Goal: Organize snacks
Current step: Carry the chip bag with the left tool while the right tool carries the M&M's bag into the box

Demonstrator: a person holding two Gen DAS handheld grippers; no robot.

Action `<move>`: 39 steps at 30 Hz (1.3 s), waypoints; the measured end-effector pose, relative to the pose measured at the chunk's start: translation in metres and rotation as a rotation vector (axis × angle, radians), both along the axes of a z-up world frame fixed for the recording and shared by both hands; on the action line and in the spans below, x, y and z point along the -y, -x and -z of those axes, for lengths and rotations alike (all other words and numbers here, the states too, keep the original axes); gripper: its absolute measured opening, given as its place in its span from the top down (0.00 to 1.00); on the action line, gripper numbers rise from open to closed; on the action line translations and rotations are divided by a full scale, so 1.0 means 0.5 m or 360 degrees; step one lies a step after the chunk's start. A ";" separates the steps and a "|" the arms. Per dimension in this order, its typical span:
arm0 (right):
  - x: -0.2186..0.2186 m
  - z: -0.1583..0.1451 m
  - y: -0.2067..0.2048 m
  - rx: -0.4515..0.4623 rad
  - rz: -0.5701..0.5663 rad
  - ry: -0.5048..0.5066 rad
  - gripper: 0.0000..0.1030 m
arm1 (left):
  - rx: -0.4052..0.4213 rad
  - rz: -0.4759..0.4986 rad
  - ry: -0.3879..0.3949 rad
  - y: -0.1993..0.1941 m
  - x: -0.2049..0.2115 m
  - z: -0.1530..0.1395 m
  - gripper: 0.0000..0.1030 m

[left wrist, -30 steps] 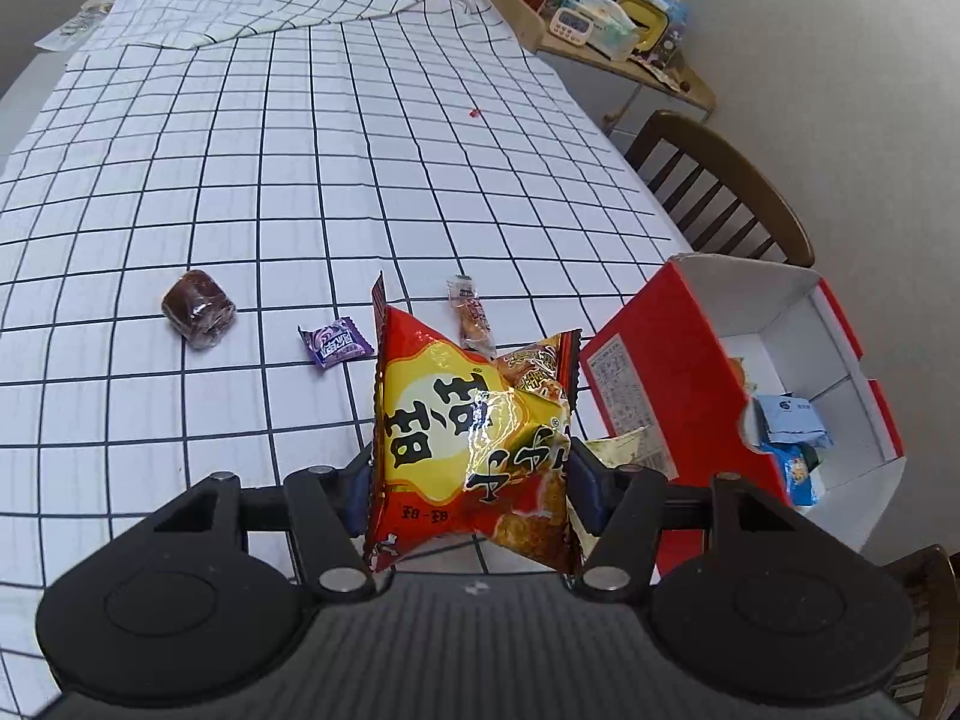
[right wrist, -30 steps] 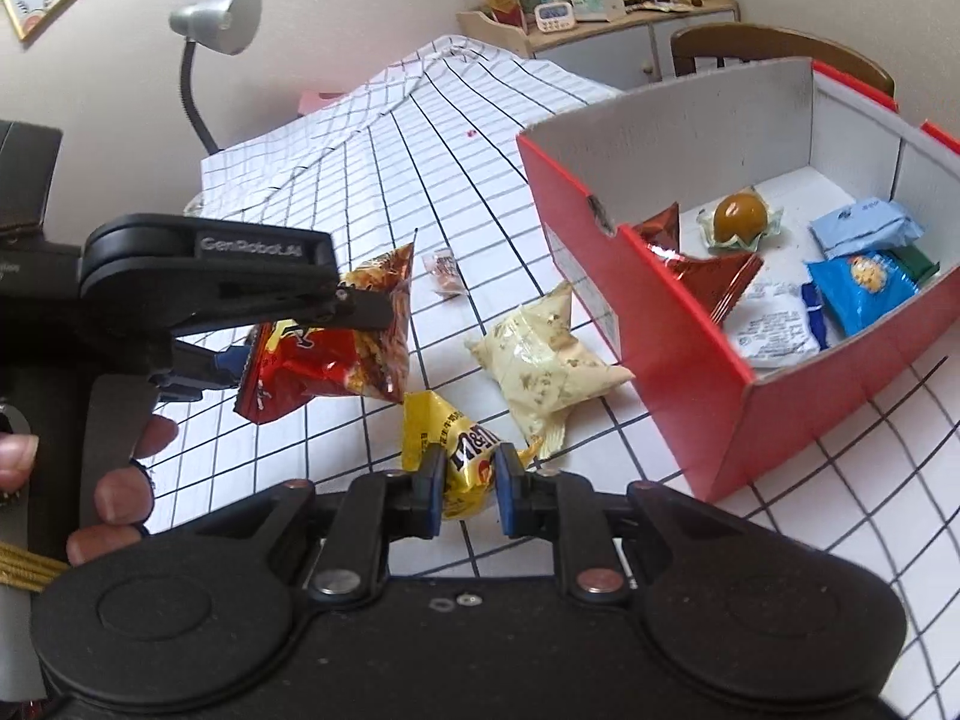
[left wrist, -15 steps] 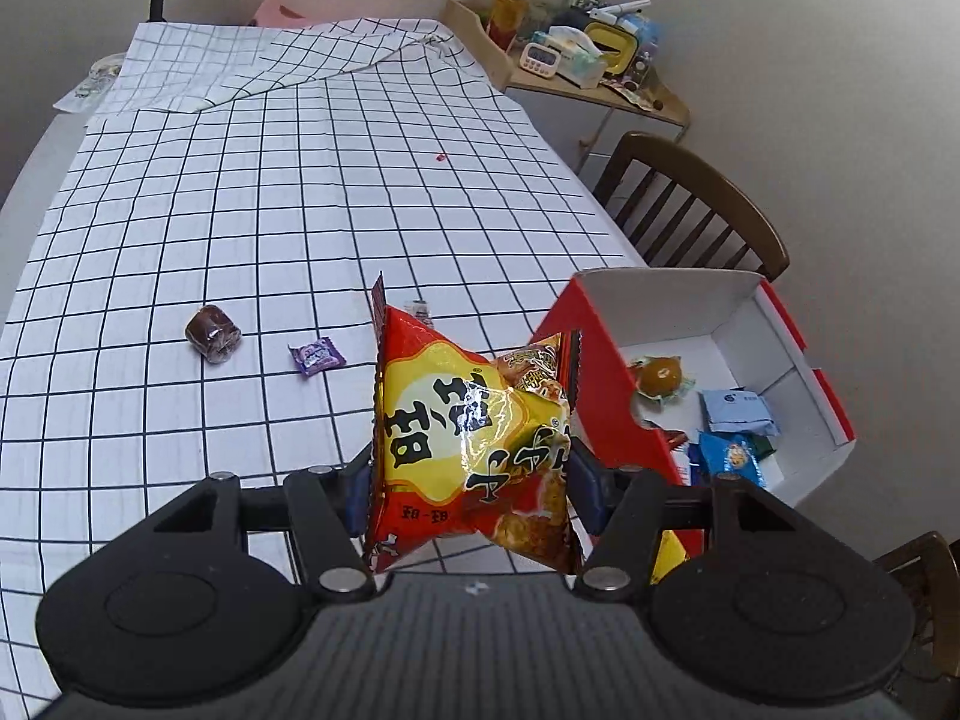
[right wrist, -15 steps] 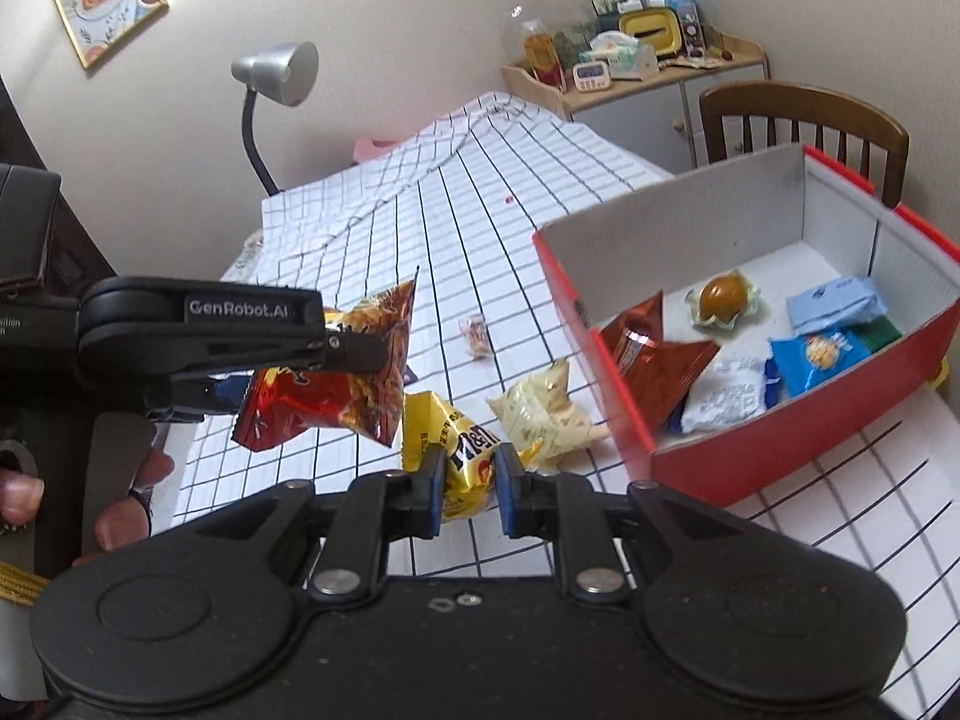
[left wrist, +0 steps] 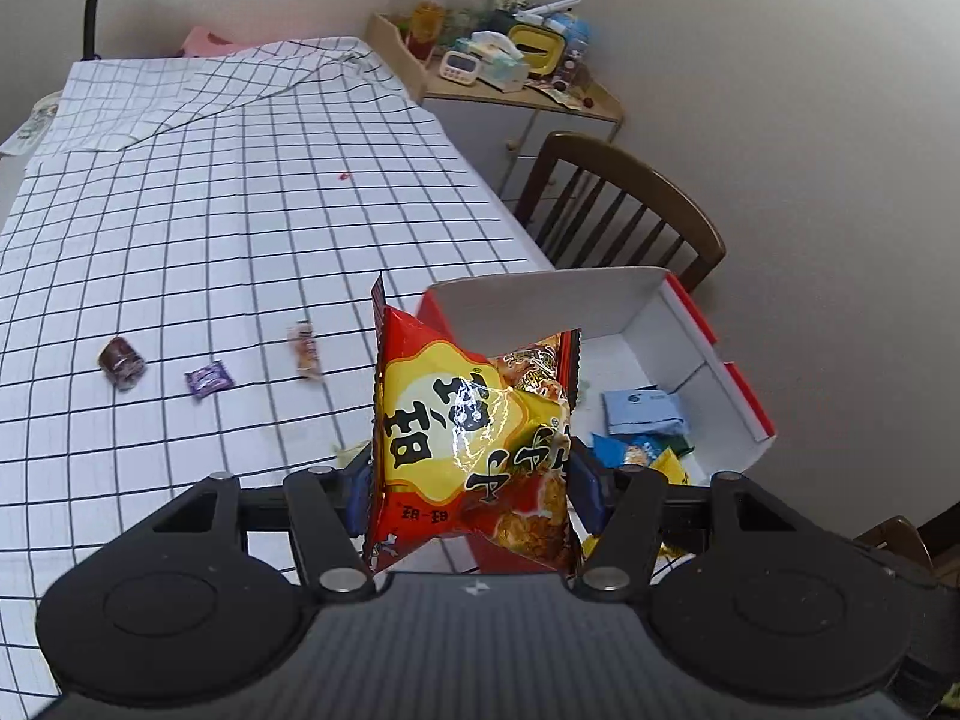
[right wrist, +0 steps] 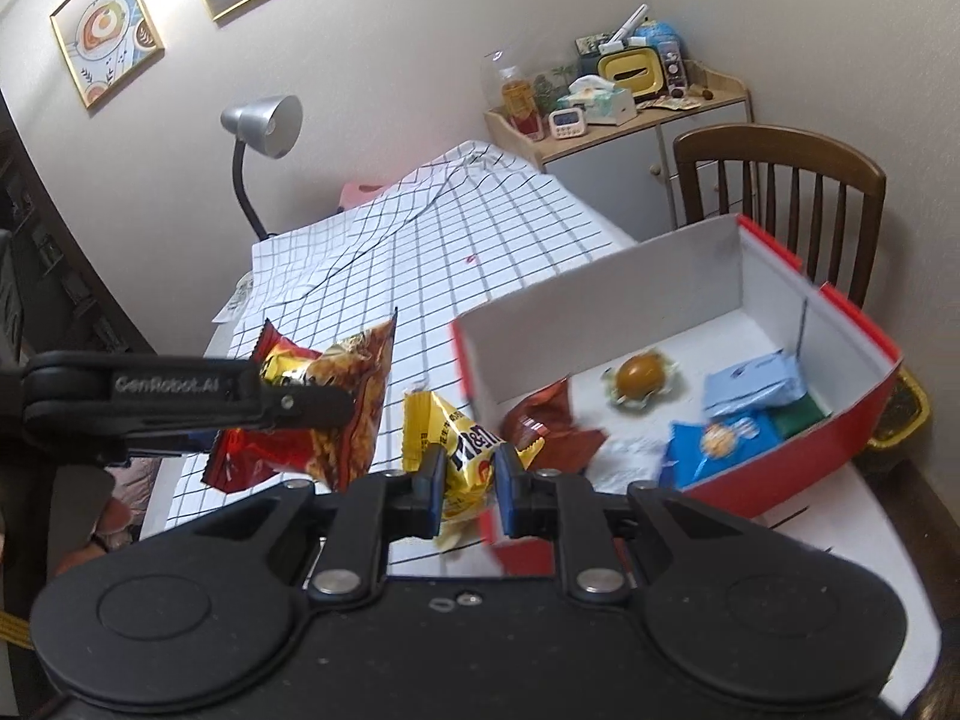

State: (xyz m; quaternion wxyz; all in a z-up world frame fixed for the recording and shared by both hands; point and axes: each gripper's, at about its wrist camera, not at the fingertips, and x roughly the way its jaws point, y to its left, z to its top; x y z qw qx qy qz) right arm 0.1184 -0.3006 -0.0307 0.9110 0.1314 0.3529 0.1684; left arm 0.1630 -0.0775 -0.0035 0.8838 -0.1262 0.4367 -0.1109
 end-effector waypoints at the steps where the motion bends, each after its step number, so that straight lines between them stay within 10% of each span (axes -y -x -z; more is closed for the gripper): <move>1: 0.011 -0.002 -0.005 0.0007 0.0004 0.0008 0.85 | 0.0002 0.0005 -0.0005 -0.004 0.012 -0.001 0.41; 39: 0.246 0.140 -0.248 -0.0273 0.0085 0.0165 0.84 | -0.0268 0.0106 -0.0335 -0.193 0.341 0.184 0.40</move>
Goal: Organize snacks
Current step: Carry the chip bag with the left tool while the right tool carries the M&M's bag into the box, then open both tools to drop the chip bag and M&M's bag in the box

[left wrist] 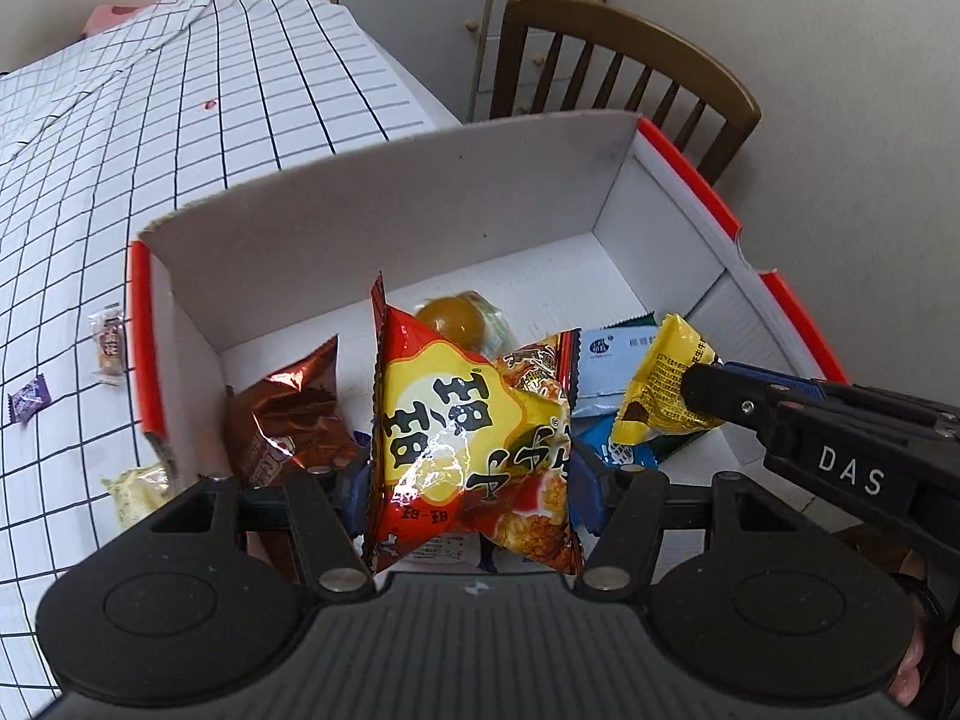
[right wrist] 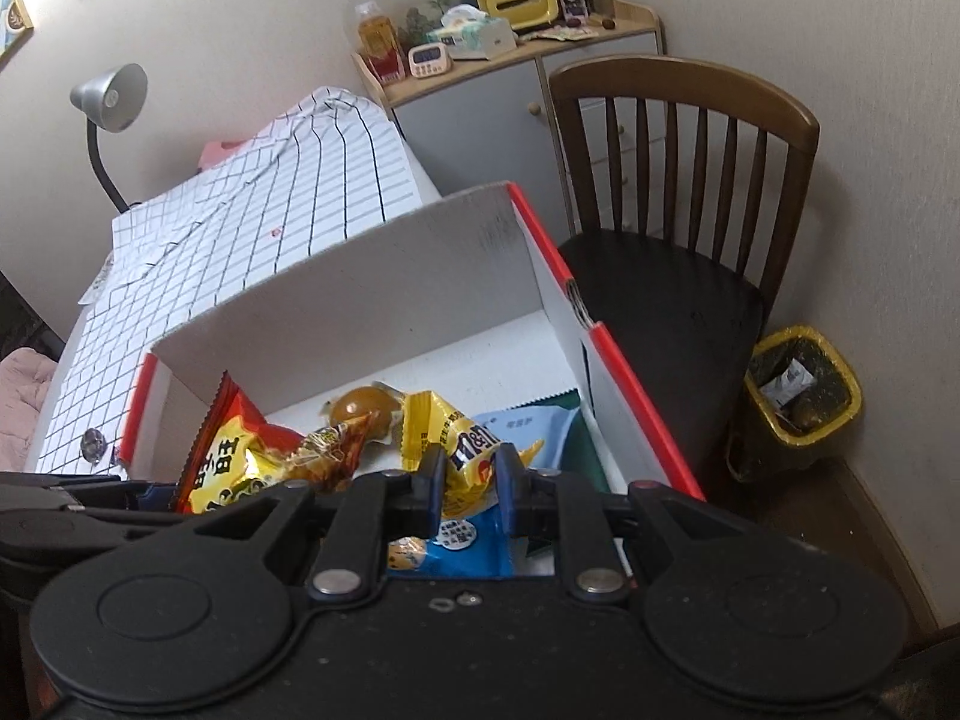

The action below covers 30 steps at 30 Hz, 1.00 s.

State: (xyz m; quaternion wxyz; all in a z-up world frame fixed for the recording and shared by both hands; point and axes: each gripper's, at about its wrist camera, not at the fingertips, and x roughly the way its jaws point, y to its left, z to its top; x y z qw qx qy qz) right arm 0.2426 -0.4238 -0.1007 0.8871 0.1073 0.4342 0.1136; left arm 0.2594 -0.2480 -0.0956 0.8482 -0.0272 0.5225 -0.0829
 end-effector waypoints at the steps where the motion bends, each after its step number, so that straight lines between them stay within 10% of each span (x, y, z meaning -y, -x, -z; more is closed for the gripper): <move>1: 0.002 0.003 -0.002 -0.0013 0.0004 -0.0004 0.84 | -0.0007 0.0000 -0.0005 0.000 0.004 0.005 0.40; 30: 0.008 -0.049 0.055 0.0076 -0.0095 -0.0064 0.55 | 0.0137 -0.0041 0.0060 0.075 -0.016 -0.052 0.35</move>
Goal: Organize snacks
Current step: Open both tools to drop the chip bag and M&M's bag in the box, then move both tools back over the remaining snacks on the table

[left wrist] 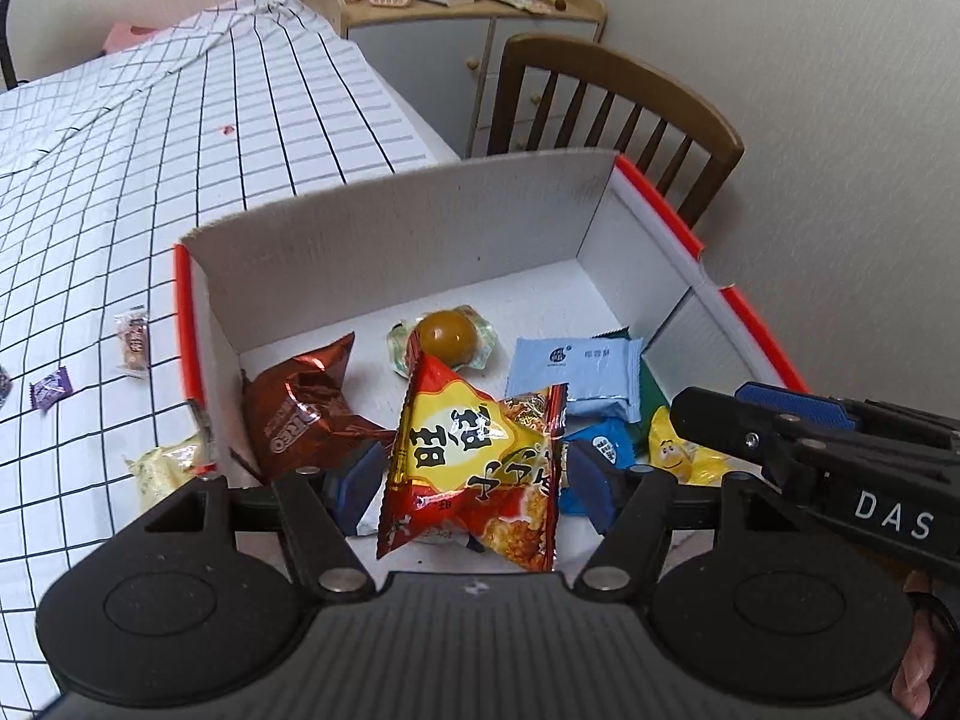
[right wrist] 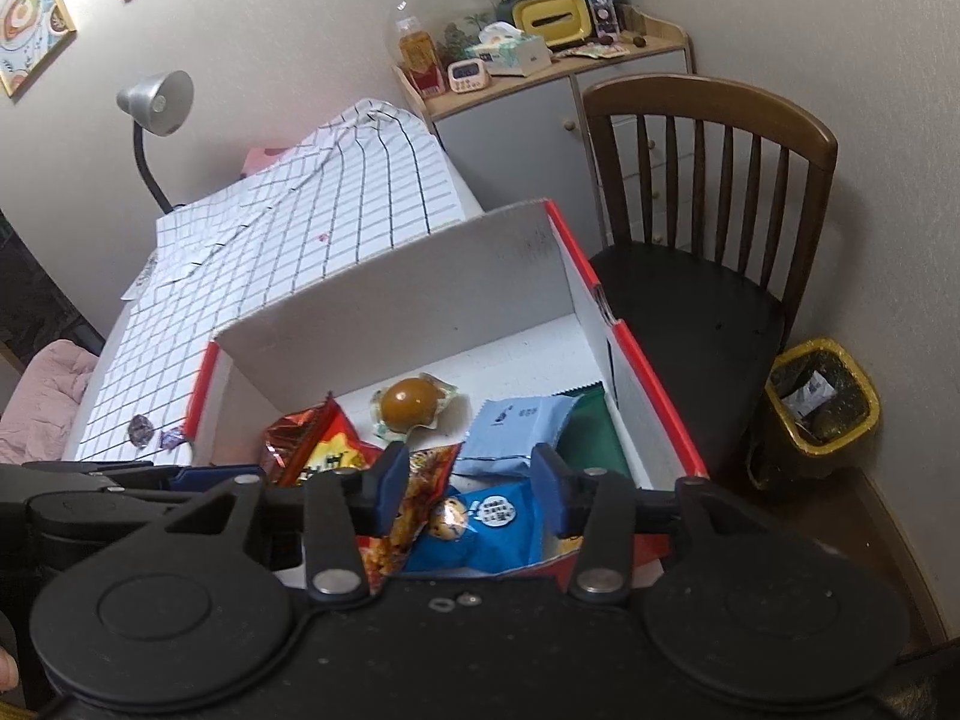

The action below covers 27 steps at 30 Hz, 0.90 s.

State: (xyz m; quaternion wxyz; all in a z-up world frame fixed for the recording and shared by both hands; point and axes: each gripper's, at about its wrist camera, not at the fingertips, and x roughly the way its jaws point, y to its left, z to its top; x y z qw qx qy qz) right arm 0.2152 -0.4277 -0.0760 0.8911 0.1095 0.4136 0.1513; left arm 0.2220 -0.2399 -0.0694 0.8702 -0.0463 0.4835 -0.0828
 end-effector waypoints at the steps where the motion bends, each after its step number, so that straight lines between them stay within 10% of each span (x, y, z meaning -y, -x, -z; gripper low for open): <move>1: -0.001 -0.005 0.004 0.0007 -0.0002 -0.0004 0.53 | 0.0011 -0.0006 0.0003 0.005 -0.004 -0.006 0.35; 27: -0.180 -0.117 0.120 0.0237 -0.0125 -0.0090 0.16 | 0.0262 -0.0249 0.0123 0.134 -0.276 -0.126 0.23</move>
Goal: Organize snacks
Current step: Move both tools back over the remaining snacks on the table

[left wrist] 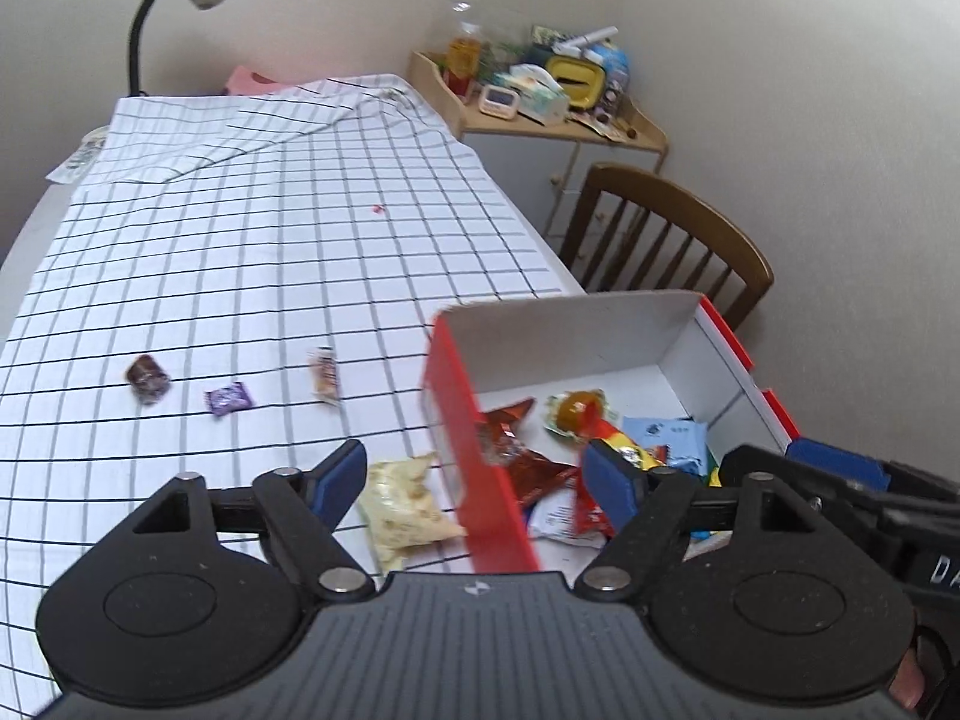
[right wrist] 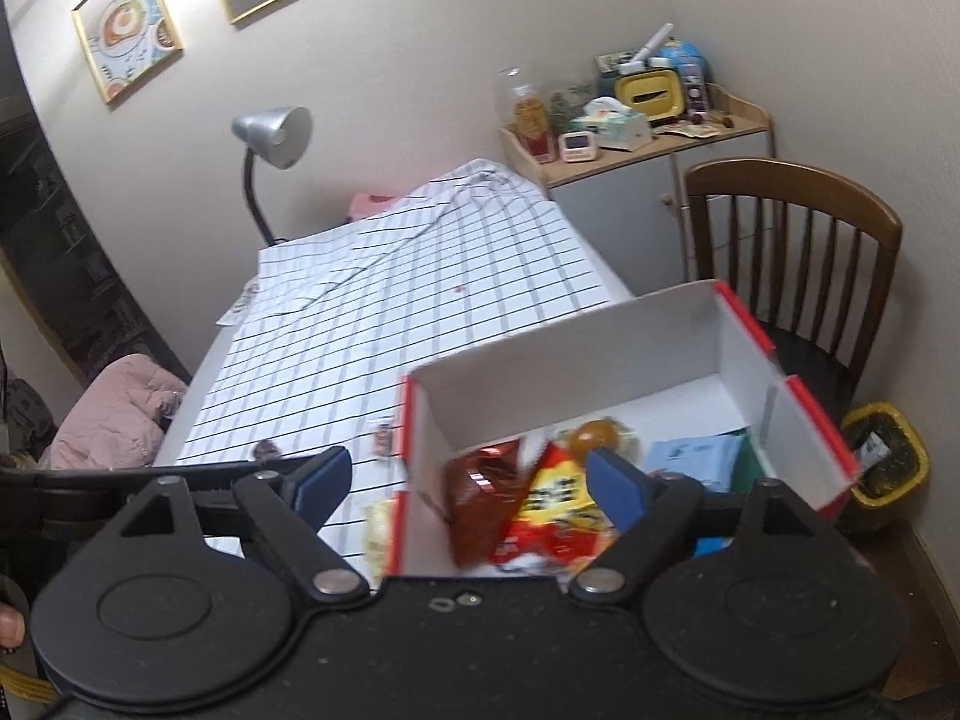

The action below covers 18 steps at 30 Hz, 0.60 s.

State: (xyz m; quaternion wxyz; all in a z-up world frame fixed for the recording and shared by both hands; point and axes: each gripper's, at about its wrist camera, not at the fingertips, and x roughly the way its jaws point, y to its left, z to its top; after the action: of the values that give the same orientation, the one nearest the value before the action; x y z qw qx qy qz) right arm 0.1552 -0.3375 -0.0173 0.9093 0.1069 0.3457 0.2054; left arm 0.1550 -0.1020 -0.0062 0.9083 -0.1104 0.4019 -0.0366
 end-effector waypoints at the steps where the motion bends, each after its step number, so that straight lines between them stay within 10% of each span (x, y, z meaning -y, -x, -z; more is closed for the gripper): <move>1: -0.013 -0.001 0.004 0.0004 -0.0003 0.0001 0.14 | 0.0004 -0.0012 0.0005 0.003 -0.016 -0.002 0.23; 18: -0.255 0.053 0.063 -0.0038 -0.0045 0.0129 0.04 | -0.0026 -0.0200 0.0016 0.002 -0.288 0.048 0.13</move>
State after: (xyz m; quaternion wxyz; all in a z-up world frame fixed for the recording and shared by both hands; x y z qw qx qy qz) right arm 0.1235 -0.2101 -0.0437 0.9057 0.0676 0.3660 0.2028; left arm 0.1540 0.0421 -0.0303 0.9049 -0.1403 0.4014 0.0193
